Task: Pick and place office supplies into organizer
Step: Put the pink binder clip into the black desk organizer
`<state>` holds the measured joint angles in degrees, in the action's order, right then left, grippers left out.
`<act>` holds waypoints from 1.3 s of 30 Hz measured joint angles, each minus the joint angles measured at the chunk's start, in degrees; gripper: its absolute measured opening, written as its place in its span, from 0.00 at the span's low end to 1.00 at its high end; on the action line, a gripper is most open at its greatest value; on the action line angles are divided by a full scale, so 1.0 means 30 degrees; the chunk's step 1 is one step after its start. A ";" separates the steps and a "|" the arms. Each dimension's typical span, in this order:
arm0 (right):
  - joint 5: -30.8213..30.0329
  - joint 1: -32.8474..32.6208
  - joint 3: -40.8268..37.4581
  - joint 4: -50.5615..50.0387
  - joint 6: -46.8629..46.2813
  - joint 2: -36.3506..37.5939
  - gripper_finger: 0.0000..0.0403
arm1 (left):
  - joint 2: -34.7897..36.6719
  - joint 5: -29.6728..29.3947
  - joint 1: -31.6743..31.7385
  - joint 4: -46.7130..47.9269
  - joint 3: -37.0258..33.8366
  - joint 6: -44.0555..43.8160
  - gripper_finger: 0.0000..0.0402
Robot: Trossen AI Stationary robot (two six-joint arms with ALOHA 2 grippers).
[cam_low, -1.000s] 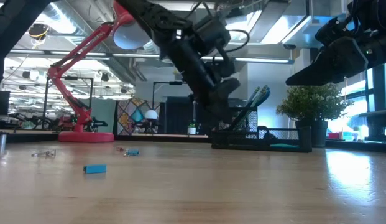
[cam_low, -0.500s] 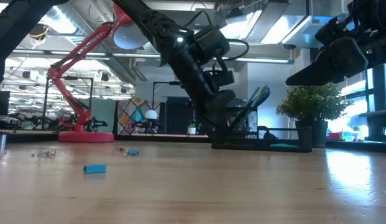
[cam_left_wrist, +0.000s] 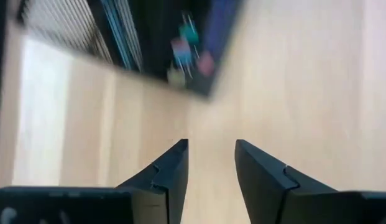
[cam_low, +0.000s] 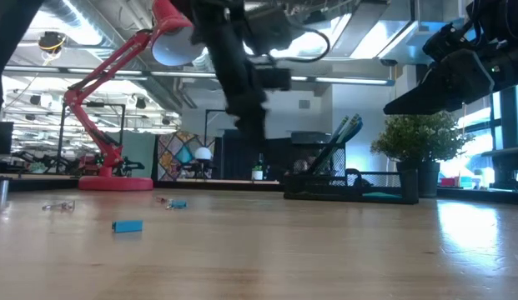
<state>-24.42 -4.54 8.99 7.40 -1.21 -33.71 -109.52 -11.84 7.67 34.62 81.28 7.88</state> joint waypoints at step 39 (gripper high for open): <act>-0.0007 0.0007 0.0000 0.0022 0.0015 0.0000 0.40 | -0.1570 0.3674 -0.2227 0.9963 -0.0146 -1.2886 0.31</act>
<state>-24.45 -4.51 8.99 7.46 -1.17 -33.71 -114.24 -0.81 0.99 64.51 80.84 -30.78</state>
